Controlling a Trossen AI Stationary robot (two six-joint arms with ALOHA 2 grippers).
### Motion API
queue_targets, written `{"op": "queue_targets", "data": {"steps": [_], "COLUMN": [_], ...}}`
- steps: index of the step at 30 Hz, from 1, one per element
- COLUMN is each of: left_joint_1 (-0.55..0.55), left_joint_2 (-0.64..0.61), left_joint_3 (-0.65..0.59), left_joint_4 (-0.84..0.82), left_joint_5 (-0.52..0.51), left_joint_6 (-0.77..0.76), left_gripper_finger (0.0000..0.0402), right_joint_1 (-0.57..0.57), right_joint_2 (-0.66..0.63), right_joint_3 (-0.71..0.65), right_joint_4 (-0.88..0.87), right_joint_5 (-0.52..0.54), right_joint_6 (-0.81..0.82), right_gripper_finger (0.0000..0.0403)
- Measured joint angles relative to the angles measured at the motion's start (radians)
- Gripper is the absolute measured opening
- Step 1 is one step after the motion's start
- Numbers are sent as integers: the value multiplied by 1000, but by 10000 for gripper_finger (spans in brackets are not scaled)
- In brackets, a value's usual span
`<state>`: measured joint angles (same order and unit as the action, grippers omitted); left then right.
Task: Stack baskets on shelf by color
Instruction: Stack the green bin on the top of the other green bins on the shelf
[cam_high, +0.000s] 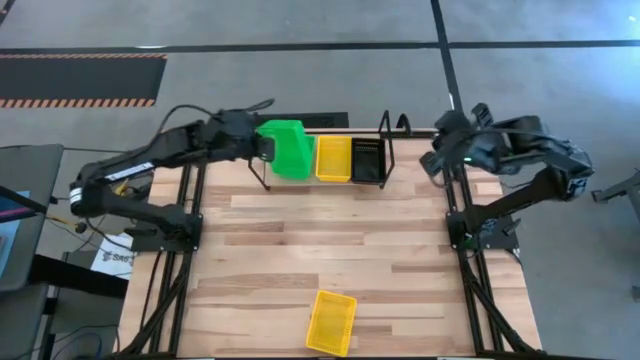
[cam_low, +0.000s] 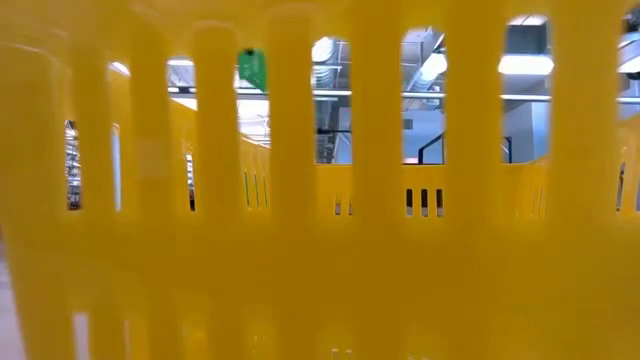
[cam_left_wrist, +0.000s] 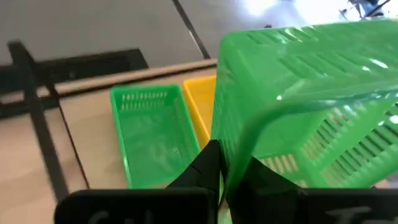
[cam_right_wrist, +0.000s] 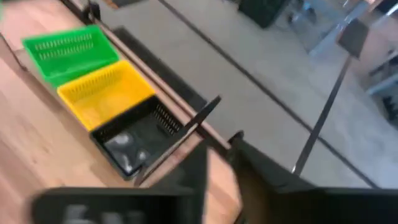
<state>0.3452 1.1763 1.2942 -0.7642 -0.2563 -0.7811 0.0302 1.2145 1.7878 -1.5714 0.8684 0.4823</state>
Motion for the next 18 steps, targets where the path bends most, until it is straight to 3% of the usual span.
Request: {"op": "queue_targets", "data": {"steps": [2, 4, 8, 14, 18], "left_joint_1": [2, 2, 13, 87, 125], "left_joint_2": [-22, -28, -9, 65, 155], "left_joint_3": [0, 0, 0, 1, 92], "left_joint_4": [-29, -42, -70, -123, -240], "left_joint_5": [18, 39, 114, 351, 358], "left_joint_6": [-4, -4, -3, 60, 191], "left_gripper_finger": [0, 0, 0, 0, 0], "right_joint_1": [-27, -52, -87, -136, -166], "right_joint_2": [2, -1, 1, 25, 56], "right_joint_3": [-31, -64, -126, -197, -209], "right_joint_4": [1, -1, 1, 1, 2], "right_joint_5": [-31, -41, -45, -153, -268], "right_joint_6": [17, 32, 80, 154, 199], "right_gripper_finger": [43, 13, 42, 76, 71]}}
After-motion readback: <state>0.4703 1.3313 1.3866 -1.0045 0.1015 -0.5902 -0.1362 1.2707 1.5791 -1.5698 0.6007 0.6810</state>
